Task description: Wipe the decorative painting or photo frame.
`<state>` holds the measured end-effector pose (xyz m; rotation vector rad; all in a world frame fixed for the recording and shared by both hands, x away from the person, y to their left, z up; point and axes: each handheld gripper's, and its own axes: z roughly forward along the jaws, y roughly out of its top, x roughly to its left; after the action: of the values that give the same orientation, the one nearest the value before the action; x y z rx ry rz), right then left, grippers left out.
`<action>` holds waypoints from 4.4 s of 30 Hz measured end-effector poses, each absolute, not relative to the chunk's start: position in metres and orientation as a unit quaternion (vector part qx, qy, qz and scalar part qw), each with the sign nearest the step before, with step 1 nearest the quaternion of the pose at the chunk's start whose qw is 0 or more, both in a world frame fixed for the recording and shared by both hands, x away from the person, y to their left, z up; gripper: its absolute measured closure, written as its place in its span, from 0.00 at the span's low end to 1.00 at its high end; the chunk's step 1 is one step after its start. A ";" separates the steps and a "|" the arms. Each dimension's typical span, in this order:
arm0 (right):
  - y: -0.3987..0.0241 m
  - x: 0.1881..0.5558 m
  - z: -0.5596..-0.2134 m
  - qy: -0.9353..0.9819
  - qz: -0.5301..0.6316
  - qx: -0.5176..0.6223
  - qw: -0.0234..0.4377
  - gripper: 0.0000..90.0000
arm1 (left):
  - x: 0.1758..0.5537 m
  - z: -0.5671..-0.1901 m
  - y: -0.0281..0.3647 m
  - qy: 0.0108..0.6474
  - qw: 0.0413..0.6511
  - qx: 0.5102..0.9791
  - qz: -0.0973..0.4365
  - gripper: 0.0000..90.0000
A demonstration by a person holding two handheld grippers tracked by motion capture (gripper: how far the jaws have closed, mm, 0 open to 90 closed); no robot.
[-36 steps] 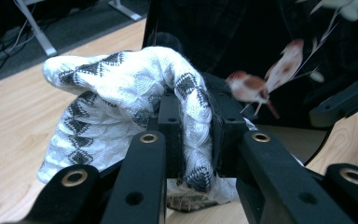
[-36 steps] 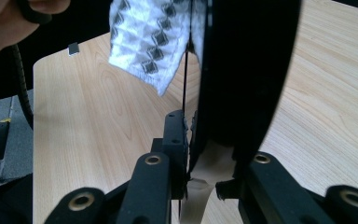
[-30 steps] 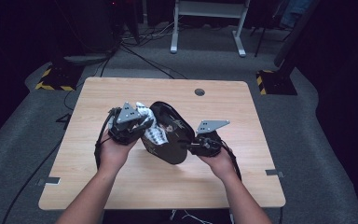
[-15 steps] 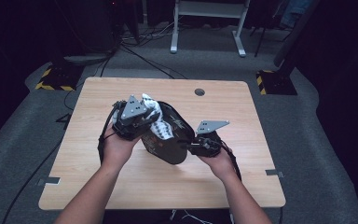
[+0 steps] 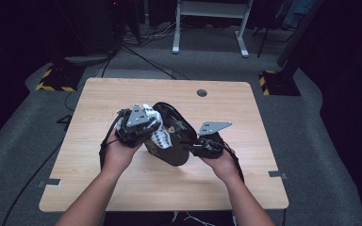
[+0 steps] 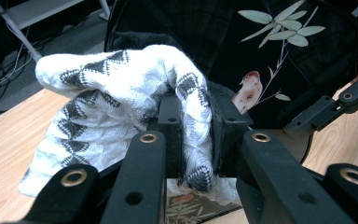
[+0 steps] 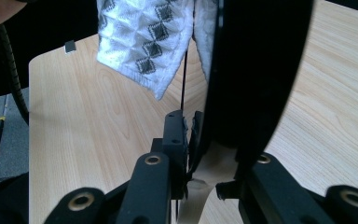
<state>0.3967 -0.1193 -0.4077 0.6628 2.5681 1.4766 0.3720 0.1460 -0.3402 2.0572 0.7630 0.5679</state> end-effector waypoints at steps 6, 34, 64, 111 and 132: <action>-0.120 0.397 -0.408 0.845 0.485 0.217 0.053 0.87 | 0.372 -0.326 0.143 0.291 0.424 0.823 0.241 0.86; -0.119 0.396 -0.408 0.846 0.484 0.216 0.053 0.87 | 0.374 -0.333 0.149 0.286 0.436 0.826 0.213 0.86; -0.118 0.395 -0.408 0.848 0.481 0.215 0.056 0.87 | 0.369 -0.332 0.131 0.249 0.434 0.840 0.210 0.86; -0.117 0.395 -0.408 0.848 0.481 0.216 0.056 0.87 | 0.370 -0.367 0.140 0.263 0.430 0.844 0.182 0.86; -0.117 0.396 -0.408 0.849 0.480 0.214 0.055 0.87 | 0.372 -0.357 0.145 0.272 0.435 0.837 0.192 0.86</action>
<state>0.3956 -0.1173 -0.4078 0.6496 2.5779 1.4581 0.3717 0.1446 -0.3566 2.0836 0.6778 0.4779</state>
